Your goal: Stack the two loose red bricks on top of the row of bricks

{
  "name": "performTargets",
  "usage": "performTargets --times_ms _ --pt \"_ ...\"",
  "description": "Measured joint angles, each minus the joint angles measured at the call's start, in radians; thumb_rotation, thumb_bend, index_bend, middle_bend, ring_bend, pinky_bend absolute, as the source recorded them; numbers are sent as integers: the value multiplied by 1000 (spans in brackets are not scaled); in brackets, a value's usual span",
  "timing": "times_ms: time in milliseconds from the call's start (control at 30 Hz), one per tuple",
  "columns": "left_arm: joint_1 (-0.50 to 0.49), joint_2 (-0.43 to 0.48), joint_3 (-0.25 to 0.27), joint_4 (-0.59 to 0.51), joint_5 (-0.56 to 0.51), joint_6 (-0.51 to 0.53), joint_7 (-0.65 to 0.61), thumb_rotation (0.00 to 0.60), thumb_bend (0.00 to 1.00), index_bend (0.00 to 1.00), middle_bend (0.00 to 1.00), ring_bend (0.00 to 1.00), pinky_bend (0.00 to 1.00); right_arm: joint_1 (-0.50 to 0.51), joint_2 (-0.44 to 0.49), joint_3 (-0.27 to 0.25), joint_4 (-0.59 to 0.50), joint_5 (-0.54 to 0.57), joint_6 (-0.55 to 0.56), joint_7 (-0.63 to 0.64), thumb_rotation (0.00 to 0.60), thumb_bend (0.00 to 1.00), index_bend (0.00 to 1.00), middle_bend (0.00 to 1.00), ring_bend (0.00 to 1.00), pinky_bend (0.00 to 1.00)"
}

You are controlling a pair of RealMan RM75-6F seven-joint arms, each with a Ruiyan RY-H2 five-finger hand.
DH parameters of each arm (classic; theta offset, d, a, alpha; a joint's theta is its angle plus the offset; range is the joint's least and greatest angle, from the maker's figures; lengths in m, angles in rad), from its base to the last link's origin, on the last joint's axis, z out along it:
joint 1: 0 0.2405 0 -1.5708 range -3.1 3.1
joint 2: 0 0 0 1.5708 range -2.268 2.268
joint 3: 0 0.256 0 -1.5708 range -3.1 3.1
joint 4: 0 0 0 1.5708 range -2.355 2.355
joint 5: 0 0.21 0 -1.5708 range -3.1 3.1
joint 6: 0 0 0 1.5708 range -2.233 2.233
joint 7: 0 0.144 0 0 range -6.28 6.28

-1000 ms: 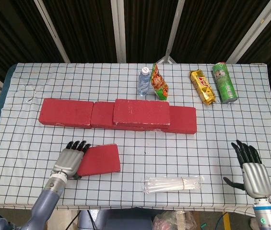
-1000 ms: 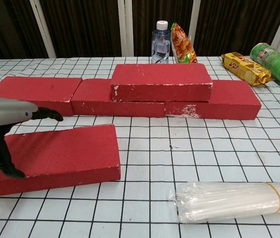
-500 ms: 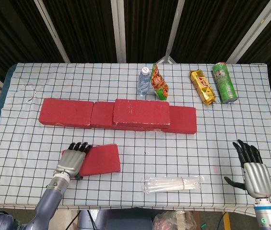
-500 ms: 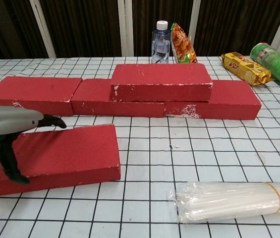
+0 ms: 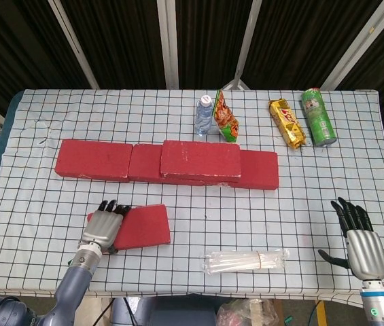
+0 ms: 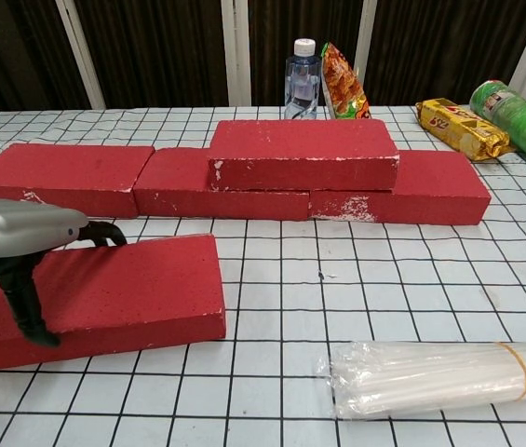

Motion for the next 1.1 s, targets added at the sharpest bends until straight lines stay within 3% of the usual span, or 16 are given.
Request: performTargets --times_ms 267,500,700,933,1100 --pt "-1 3 -5 6 13 34 -7 600 0 238 211 0 0 -3 -4 3 0 -1 4 -1 600 133 26 0 0 0" --pt "-1 76 -19 -18 29 31 -25 600 3 254 221 0 0 -3 -9 9 1 11 -1 -14 600 133 26 0 0 0" --pt "-12 214 -37 -33 31 -75 -65 600 10 262 221 0 0 -1 -16 15 3 25 -5 -31 600 133 26 0 0 0" --pt "-52 419 -65 -31 21 -282 -134 600 20 268 222 0 0 -2 -27 27 5 49 -4 -58 600 132 26 0 0 0" --pt "-106 518 -82 3 -8 -420 -166 600 24 283 222 0 0 -1 -33 34 6 74 -11 -79 600 133 26 0 0 0"
